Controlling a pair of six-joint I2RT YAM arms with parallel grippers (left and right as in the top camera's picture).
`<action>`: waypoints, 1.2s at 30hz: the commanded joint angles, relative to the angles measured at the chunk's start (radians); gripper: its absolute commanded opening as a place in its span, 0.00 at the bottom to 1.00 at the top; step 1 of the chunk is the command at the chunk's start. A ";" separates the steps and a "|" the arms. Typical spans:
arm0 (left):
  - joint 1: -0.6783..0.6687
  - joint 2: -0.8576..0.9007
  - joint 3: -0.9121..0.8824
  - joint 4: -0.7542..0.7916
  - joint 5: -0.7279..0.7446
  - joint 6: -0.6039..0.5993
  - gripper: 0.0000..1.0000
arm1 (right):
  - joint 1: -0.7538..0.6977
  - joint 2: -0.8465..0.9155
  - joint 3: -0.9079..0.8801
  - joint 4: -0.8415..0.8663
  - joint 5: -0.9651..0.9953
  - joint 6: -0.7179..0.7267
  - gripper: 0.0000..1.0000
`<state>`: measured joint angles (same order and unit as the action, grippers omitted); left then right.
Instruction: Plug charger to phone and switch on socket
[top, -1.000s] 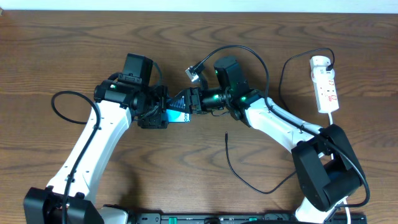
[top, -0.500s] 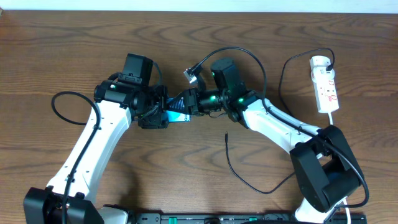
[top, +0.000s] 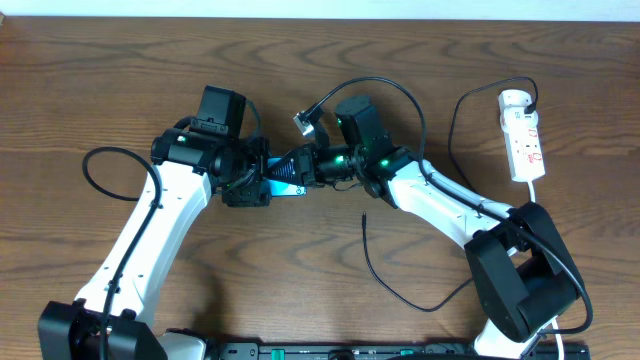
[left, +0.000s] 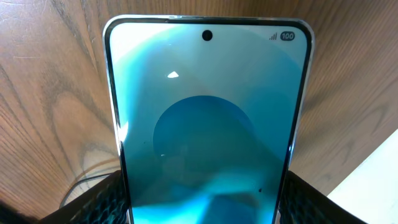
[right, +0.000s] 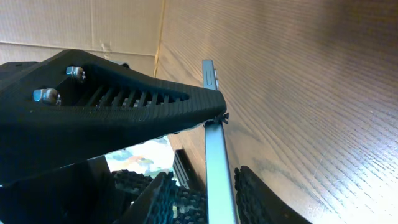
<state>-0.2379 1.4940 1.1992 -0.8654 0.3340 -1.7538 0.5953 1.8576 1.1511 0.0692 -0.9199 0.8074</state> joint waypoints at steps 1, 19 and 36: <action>-0.004 -0.011 -0.003 -0.001 -0.010 0.006 0.08 | 0.009 -0.003 0.015 -0.002 0.002 0.000 0.28; -0.004 -0.011 -0.003 -0.002 -0.013 0.016 0.07 | 0.009 -0.003 0.015 -0.003 0.002 0.000 0.10; -0.004 -0.011 -0.003 -0.001 -0.014 0.032 0.07 | 0.009 -0.003 0.015 -0.005 0.002 0.000 0.01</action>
<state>-0.2375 1.4940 1.1992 -0.8635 0.3305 -1.7454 0.5953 1.8576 1.1511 0.0616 -0.9012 0.8082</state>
